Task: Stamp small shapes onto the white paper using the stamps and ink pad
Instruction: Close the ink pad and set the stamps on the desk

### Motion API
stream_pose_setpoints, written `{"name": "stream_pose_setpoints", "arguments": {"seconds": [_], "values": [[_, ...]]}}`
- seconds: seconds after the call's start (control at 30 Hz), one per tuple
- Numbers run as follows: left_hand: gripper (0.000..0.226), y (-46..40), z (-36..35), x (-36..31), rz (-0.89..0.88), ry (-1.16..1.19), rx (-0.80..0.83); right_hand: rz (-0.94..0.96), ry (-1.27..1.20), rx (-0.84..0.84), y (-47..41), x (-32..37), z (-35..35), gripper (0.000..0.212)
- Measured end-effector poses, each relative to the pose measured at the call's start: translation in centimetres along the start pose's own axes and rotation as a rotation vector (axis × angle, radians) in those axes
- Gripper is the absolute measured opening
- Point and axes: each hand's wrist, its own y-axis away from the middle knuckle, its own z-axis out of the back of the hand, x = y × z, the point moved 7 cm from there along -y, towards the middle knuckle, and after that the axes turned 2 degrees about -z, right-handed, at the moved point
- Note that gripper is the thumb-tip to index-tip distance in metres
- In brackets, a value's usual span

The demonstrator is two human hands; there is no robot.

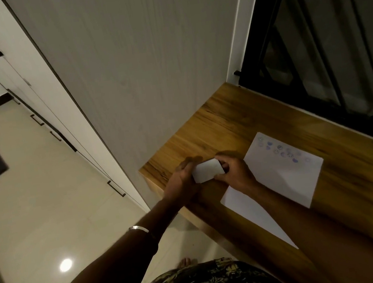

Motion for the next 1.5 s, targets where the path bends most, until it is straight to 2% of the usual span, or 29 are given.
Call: {"name": "stream_pose_setpoints", "arguments": {"seconds": [0.37,0.5,0.8,1.03,1.2,1.5], "values": [[0.067,-0.9,0.0,0.1,-0.035,-0.068,0.042,0.015,0.021,0.034,-0.2,-0.2,0.1,0.07],[0.065,-1.2,-0.2,0.7,0.006,-0.056,0.083,0.083,0.093,0.06,-0.4,0.6,0.1,0.072],[0.077,-1.6,-0.2,1.0,0.063,-0.042,0.129,0.157,0.247,0.159,-1.3,1.7,0.0,0.078],[0.078,-1.4,0.0,1.1,0.059,-0.102,0.129,0.209,0.405,0.204,-1.9,2.6,0.0,0.075],[0.071,-1.3,0.3,1.2,0.057,-0.117,0.134,0.252,0.476,0.212,-1.9,3.2,0.3,0.07],[0.061,-1.1,-0.5,1.4,0.073,-0.158,0.147,0.247,0.454,0.21,-1.8,2.8,0.1,0.075]]}}
